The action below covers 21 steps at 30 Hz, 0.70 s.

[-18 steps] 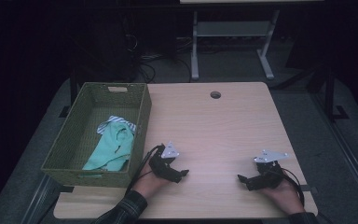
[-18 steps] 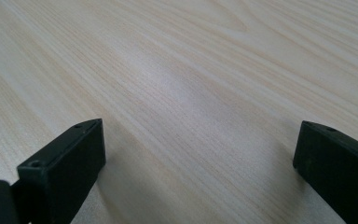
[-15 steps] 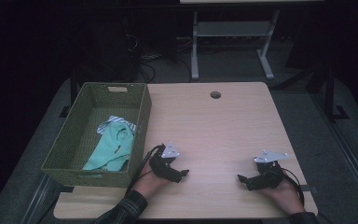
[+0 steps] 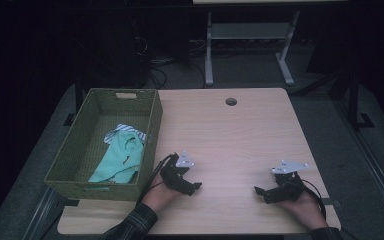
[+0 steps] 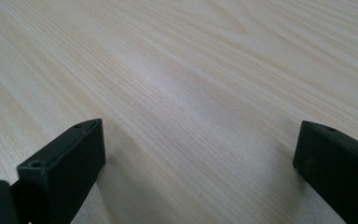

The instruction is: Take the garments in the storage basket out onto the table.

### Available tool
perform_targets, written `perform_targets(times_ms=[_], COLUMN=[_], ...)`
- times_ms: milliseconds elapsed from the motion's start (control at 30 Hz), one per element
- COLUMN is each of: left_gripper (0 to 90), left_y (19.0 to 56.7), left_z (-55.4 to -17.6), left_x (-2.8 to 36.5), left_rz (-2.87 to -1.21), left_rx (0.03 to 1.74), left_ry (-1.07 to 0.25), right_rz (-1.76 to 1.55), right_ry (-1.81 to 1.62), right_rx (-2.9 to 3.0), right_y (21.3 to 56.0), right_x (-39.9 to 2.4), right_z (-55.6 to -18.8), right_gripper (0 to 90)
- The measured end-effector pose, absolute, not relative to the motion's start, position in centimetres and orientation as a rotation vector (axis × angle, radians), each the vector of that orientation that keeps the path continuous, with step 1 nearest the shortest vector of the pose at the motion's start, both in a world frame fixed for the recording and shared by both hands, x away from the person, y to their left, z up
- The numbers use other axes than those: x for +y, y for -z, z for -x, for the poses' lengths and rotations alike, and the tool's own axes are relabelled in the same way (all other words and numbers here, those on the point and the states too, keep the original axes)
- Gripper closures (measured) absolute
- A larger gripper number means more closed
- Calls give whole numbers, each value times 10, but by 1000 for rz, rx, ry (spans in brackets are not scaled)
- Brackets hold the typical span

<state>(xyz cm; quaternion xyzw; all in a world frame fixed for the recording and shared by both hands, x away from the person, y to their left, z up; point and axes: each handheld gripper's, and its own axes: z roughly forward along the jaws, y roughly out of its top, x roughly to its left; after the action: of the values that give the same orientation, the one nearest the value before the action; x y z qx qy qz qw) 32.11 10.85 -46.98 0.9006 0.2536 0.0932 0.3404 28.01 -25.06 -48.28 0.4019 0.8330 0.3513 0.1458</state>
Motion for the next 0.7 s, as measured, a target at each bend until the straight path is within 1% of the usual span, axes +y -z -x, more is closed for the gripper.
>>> perform_targets(times_ms=[700], left_gripper=[133], left_y=[457], left_z=[-323], left_x=[109], left_rz=[-2337], left_rx=[651], left_ry=[-216], right_rz=[-1159], right_ry=[-1013], right_rx=[2398], right_y=[483], right_x=[-251], right_z=[-280], right_gripper=[17])
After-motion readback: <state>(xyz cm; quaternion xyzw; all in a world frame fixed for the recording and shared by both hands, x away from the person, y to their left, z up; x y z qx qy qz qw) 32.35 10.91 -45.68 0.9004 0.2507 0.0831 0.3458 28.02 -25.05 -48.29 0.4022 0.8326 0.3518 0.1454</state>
